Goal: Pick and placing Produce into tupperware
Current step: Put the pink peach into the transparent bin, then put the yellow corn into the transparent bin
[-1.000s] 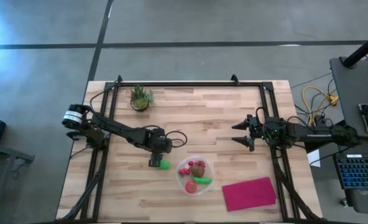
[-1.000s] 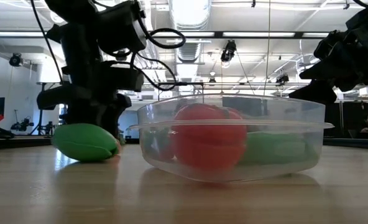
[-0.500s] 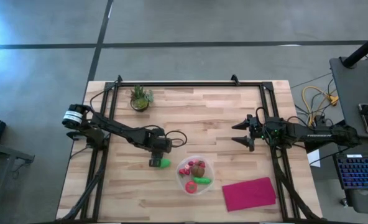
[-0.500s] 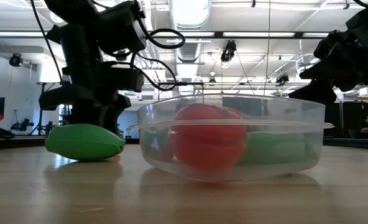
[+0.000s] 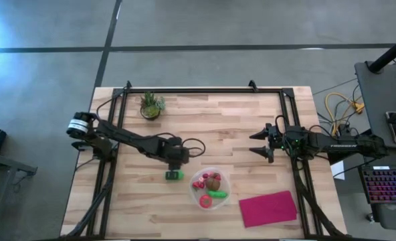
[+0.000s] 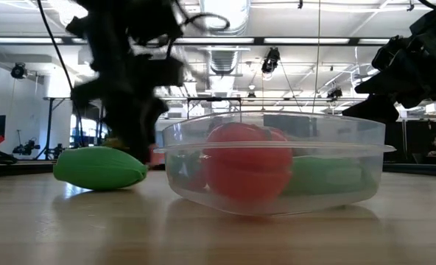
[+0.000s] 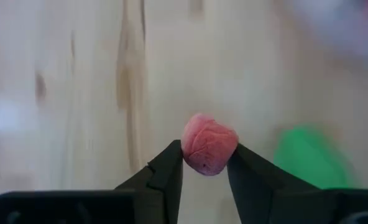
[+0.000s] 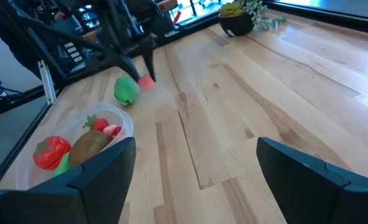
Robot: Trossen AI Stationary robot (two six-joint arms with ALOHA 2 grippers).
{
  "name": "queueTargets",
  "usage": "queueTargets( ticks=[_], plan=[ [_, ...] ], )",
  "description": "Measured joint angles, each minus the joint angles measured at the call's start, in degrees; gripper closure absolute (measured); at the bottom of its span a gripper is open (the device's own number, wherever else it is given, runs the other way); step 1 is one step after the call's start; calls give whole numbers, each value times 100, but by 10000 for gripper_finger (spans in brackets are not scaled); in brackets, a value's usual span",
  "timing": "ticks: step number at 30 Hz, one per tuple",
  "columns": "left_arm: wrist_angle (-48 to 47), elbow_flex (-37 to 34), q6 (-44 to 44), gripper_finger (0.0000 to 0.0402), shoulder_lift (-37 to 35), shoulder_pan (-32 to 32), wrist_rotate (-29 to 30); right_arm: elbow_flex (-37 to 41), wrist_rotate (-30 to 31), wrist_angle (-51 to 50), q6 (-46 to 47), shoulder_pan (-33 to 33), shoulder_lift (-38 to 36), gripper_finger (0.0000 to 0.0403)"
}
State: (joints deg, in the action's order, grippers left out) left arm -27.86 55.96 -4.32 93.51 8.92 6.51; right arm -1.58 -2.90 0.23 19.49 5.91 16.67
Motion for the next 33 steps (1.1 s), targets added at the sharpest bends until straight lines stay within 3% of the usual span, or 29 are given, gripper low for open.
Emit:
queueTargets(
  ticks=[3, 10, 14, 17, 26, 33],
  plan=[
    [16, 441, -43, 306, -70, 85, -195, 0, -2, 1, 0, -2, 0, 76],
    [477, 1254, -136, 304, 17, 488, -1257, 0, -1, 0, 0, -1, 0, 76],
    [618, 1417, -140, 295, 351, 823, -1218, 0, -1, 1, 0, 0, 1, 76],
    [655, 1630, -351, 282, 635, 1027, -731, 0, 0, 8, 0, 0, 4, 76],
    [548, 1795, -745, 183, 886, 1109, -680, 0, 0, 4, 0, -2, 63, 76],
    [-1174, 1845, -841, 153, 553, 1078, -438, 0, 0, 6, 0, 0, 74, 76]
  ],
)
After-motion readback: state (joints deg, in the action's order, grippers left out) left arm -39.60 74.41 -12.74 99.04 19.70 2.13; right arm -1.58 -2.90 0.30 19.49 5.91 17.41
